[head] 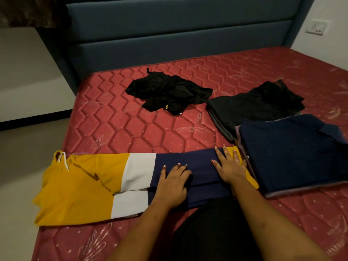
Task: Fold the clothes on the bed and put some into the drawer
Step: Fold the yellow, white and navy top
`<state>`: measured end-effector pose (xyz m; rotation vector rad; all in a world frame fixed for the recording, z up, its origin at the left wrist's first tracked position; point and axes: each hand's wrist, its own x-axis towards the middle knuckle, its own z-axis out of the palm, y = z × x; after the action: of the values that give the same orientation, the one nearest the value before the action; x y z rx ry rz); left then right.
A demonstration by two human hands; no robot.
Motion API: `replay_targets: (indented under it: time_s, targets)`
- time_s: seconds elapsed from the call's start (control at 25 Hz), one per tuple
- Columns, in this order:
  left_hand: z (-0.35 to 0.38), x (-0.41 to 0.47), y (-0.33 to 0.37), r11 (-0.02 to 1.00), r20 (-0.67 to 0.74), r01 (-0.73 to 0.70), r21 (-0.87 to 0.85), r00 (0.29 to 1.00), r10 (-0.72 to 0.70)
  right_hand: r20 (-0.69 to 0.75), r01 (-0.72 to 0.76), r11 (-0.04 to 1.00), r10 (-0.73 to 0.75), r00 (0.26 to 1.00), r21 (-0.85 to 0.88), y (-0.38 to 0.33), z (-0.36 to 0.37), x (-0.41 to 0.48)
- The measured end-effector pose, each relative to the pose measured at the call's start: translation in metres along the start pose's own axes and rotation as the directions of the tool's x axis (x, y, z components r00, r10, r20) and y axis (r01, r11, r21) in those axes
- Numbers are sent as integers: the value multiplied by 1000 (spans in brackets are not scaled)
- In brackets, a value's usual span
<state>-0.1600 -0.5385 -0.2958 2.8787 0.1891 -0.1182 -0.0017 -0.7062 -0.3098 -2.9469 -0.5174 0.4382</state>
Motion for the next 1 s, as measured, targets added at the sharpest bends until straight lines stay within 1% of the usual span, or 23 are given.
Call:
replay_targets:
  time_s: [0.08,0.16,0.24,0.32,0.36,0.4,0.48,0.56,0.6,0.64,0.68,0.72,0.76,0.8,0.84,0.88,1.0]
  targets:
    - [6,13,0,996,73,74,-58,995,-70,-22,-58,997,59,998,57,3,2,3]
    - [17,21,-6,989,166,148,-29,976,-141,-86,-115,985,126,988,127,3,1,4]
    - [24,26,-9,982,192,187,-22,965,-179,-100,-203,946,234,967,252,5,-4,2]
    - [26,31,-8,980,182,198,-28,965,-190,-12,-321,876,348,937,360,7,-10,-1]
    - [26,33,-8,979,173,201,-25,966,-194,41,-372,846,386,922,382,7,-13,-1]
    - [26,34,-7,979,165,201,-24,967,-194,91,-411,828,409,908,380,6,-14,-2]
    - [25,33,-6,979,180,203,-32,964,-194,130,-438,850,418,899,292,2,-14,-4]
    - [18,28,-6,974,204,217,-62,958,-200,76,-417,894,410,909,166,-5,-14,-6]
    - [13,22,-8,966,189,245,-87,956,-226,11,-378,921,379,925,97,-13,-16,-7]
    - [8,14,-14,949,145,294,-116,950,-277,-52,-321,946,322,945,38,-24,-18,-9]
    - [3,3,-22,921,76,362,-144,932,-354,-95,-254,967,254,962,15,-38,-20,-10]
    - [-5,-11,-37,882,-6,441,-169,894,-448,-104,-185,982,187,977,32,-57,-22,-12]
    - [-14,-25,-53,836,-65,515,-190,843,-534,-72,-148,984,156,985,99,-76,-21,-14]
    - [-23,-41,-72,787,-94,577,-220,790,-606,-11,-143,973,148,989,179,-95,-21,-17]
    - [-31,-56,-89,750,-100,613,-246,754,-649,61,-154,959,143,988,238,-110,-17,-19]
    - [-40,-69,-103,736,-102,625,-258,740,-665,119,-154,957,128,985,246,-119,-11,-21]
    - [-58,-89,-126,752,-148,596,-282,747,-648,178,-65,995,50,983,79,-123,11,-29]
